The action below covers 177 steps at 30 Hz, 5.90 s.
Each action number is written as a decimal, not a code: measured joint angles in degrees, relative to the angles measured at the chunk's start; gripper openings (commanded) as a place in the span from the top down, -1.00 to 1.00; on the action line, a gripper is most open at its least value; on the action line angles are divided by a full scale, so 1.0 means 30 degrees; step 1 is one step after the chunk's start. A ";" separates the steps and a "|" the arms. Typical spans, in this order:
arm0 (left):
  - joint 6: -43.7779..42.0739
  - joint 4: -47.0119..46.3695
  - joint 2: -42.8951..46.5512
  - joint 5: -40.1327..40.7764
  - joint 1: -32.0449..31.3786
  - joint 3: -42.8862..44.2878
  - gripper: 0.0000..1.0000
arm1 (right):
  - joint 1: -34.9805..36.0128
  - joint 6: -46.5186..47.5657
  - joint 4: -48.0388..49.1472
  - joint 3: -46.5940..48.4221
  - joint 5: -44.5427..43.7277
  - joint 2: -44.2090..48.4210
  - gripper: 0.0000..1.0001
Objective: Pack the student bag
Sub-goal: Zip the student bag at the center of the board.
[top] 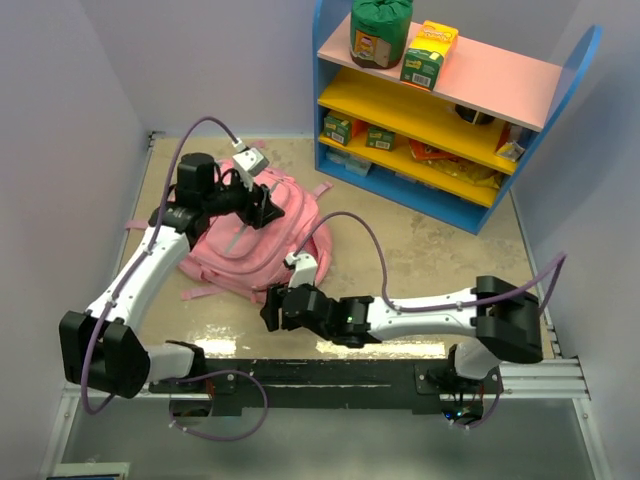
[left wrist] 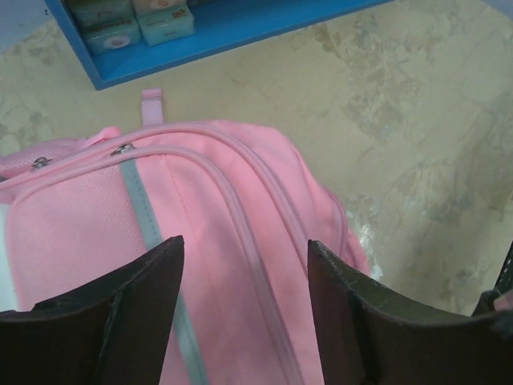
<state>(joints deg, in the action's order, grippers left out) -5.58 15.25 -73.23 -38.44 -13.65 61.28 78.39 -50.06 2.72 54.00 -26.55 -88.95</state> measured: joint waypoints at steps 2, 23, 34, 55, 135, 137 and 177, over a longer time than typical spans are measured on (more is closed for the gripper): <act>-0.1763 0.1450 0.0066 -0.0459 0.0685 0.0554 -0.48 | -0.0051 0.0029 -0.0095 0.0663 0.0204 -0.1260 -0.32; -1.6400 1.0746 0.0568 -0.3687 0.6324 -0.1523 -0.48 | -0.0415 0.1217 0.0787 0.5697 -0.4437 -0.8939 0.02; -1.6320 0.8298 0.0801 -0.4444 0.6309 -0.2776 -0.44 | -0.0335 0.1392 0.0838 0.6863 -0.5843 -1.0098 0.26; -1.3129 0.4794 0.1384 -0.4146 0.5603 -0.3934 -0.06 | -0.0182 0.1049 0.0801 0.6739 -0.6659 -1.0404 1.00; -1.5314 0.6943 0.8677 0.2069 -0.3359 -0.7563 1.00 | -0.3534 0.5064 0.3723 -0.4306 -0.0721 0.3359 1.00; -1.5861 0.7614 0.8896 0.2251 -0.3359 -0.7555 1.00 | -0.3526 0.5187 0.3439 -0.4306 -0.0423 0.3351 1.00; -1.3165 1.2429 0.9785 0.7919 -0.3184 -0.0044 -1.00 | -0.8233 0.8240 0.3796 -0.4473 0.5719 0.2594 1.00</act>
<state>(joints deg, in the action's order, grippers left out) -45.08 52.53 -43.88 -14.68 -23.20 61.14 53.69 -25.34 14.11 40.58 -9.39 -81.17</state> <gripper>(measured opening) 0.996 0.030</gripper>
